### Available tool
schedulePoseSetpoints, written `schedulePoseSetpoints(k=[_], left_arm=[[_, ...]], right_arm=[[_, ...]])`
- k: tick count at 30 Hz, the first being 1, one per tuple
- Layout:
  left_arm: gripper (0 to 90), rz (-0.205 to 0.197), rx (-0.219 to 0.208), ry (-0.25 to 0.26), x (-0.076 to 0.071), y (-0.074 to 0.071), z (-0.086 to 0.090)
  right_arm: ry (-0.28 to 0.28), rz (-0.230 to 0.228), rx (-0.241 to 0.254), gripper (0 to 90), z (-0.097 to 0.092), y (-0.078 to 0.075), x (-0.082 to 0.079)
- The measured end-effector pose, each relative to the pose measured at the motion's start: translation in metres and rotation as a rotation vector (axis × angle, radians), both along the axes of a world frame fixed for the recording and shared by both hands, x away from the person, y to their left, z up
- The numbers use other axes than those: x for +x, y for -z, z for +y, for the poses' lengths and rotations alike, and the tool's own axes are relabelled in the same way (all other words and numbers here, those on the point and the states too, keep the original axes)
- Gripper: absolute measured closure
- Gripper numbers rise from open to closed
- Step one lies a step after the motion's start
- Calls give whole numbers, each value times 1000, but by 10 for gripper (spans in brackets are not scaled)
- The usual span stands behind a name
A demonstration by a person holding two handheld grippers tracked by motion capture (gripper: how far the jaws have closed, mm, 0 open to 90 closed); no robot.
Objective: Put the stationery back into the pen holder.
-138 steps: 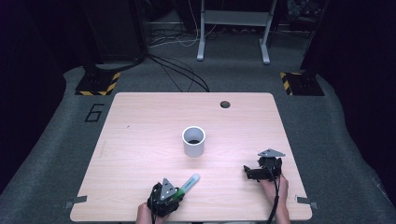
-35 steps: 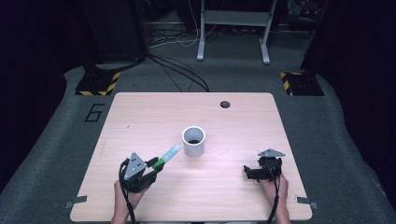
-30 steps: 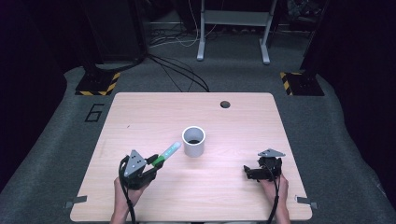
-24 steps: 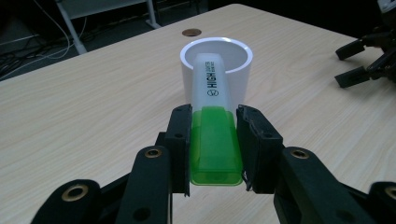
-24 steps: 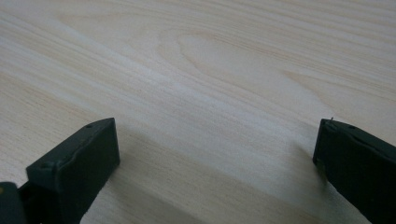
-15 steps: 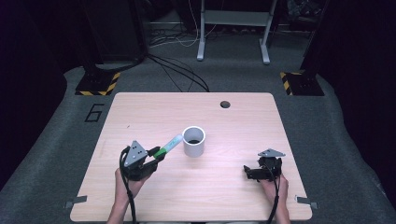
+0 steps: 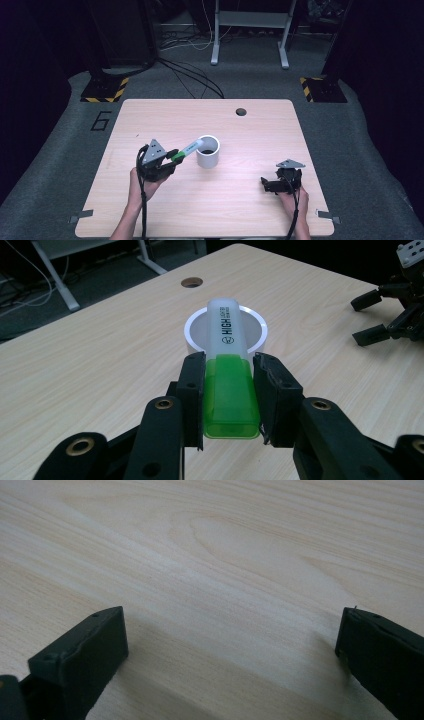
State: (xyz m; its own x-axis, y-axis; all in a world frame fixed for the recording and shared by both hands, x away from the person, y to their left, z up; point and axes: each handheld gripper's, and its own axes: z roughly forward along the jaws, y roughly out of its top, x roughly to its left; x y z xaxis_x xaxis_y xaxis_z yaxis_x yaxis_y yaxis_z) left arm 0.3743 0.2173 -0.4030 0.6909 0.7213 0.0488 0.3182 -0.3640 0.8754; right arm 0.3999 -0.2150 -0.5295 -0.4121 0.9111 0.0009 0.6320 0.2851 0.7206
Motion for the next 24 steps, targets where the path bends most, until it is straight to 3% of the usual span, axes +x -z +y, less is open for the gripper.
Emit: schedulePoseSetpoints(k=[7,17,19,24], left_arm=[[673,33,8,8,15,2,-9],[672,79,62,14,34,7,-22],[672,109,78,17,40,9,-26],[671,133,78,16,48,11,-31]], right_arm=[[0,0,0,0,0,0,0],[1,0,0,0,0,0,0],[0,0,0,0,0,0,0],[1,0,0,0,0,0,0]])
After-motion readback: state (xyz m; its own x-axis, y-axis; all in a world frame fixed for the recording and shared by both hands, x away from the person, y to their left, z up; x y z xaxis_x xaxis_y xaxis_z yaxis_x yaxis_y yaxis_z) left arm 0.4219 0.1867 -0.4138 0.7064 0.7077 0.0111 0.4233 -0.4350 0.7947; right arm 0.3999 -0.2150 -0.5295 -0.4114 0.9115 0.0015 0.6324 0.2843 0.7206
